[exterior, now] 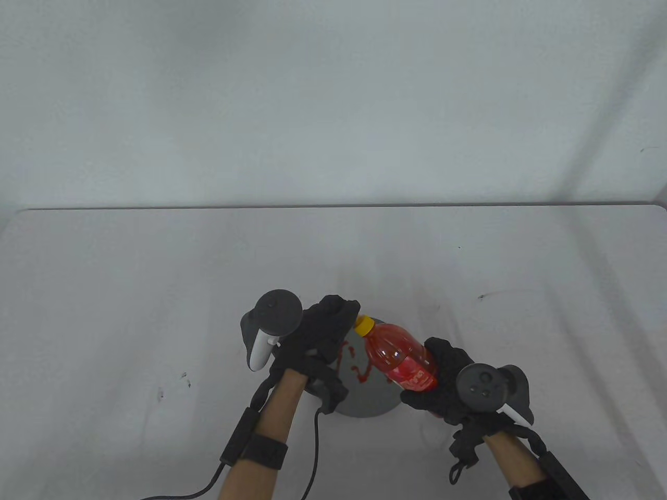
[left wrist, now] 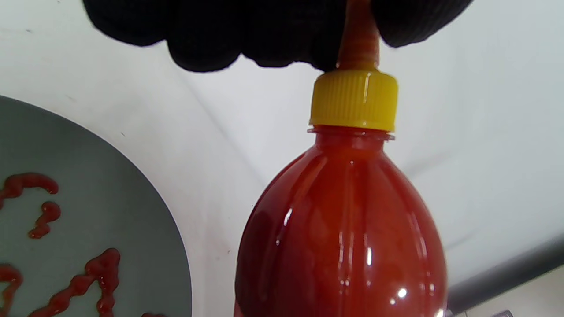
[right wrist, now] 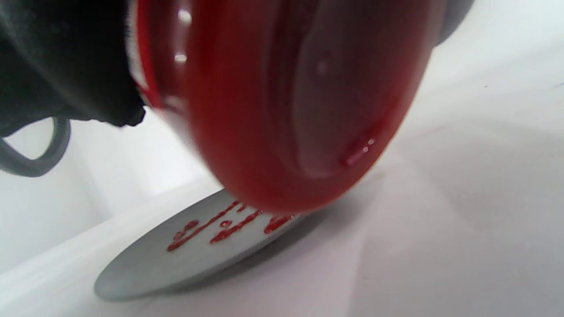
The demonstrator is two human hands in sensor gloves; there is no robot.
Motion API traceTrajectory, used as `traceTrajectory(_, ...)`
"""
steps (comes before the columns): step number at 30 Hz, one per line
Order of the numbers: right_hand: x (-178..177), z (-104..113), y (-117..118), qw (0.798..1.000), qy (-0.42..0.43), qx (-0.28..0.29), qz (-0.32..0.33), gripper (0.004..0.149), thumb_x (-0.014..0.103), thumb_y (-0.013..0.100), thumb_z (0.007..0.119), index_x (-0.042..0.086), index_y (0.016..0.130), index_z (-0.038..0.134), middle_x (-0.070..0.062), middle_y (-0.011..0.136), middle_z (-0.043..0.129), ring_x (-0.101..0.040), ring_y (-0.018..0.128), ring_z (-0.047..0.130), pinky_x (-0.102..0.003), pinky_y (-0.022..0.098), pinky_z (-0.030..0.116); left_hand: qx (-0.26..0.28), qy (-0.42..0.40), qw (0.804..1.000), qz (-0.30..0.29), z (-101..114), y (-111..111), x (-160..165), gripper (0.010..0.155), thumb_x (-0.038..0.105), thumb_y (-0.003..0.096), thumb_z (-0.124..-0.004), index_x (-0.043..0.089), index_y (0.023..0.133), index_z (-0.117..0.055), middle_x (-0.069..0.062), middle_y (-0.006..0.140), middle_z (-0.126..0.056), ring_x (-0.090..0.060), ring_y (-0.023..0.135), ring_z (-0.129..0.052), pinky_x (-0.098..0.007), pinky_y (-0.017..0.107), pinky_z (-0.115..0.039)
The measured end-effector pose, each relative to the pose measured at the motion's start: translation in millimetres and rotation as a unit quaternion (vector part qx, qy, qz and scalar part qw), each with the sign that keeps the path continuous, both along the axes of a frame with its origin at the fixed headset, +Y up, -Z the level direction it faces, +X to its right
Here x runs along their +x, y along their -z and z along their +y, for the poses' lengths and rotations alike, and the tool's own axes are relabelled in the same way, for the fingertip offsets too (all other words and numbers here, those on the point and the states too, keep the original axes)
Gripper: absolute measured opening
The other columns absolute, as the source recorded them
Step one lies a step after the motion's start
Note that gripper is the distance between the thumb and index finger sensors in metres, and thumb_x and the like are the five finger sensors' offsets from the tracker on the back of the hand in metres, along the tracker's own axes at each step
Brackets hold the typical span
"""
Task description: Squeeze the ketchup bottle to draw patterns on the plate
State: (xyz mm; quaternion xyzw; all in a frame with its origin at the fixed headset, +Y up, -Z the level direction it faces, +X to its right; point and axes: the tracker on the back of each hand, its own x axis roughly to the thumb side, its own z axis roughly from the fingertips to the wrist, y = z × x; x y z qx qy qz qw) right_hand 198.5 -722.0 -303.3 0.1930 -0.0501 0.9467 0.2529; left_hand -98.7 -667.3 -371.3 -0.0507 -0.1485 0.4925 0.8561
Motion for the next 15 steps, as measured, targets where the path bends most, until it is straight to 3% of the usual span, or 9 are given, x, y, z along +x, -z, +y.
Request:
traceTrajectory(7,0.2,0.5,0.0,1.000,-0.001,-0.001,0.000,0.098,0.064,0.040,0.098,0.006,0.105,0.053,-0.023,0.099,0.077,-0.044,0.081,0.081,-0.069,0.064,0.068,0.006,-0.020,0.997,-0.077,1.5,4.6,-0.8,0.053,0.041,0.0587,-0.068,0.002,0.094,-0.069,-0.014,0.073,-0.086,-0.031,0.068,-0.086,-0.064,0.058,-0.071)
traceTrajectory(11,0.0,0.2,-0.3,1.000,0.002,-0.003,-0.002,0.098,0.064,0.040,0.098,0.006,0.105,0.052,-0.023,0.099,0.077,-0.044,0.081,0.081,-0.068,0.064,0.068,0.016,-0.031,0.994,-0.099,1.9,4.7,0.3,0.052,0.033,0.0593,-0.066,0.003,0.101,-0.062,-0.017,0.081,-0.081,-0.033,0.074,-0.081,-0.065,0.062,-0.066)
traceTrajectory(13,0.0,0.3,-0.1,1.000,0.005,-0.003,-0.003,0.098,0.064,0.040,0.098,0.006,0.105,0.052,-0.023,0.100,0.076,-0.044,0.081,0.081,-0.068,0.064,0.068,0.011,-0.029,0.995,-0.092,2.1,3.8,0.5,0.053,0.035,0.0602,-0.064,0.005,0.103,-0.059,-0.015,0.083,-0.078,-0.032,0.076,-0.078,-0.064,0.063,-0.064)
traceTrajectory(15,0.1,0.6,-0.2,1.000,0.008,-0.002,-0.004,0.098,0.064,0.040,0.098,0.006,0.105,0.052,-0.023,0.100,0.076,-0.044,0.081,0.081,-0.068,0.064,0.068,0.021,-0.016,0.998,-0.052,3.0,1.9,-0.5,0.060,0.047,0.0601,-0.064,0.006,0.104,-0.057,-0.014,0.081,-0.079,-0.032,0.074,-0.079,-0.063,0.061,-0.065)
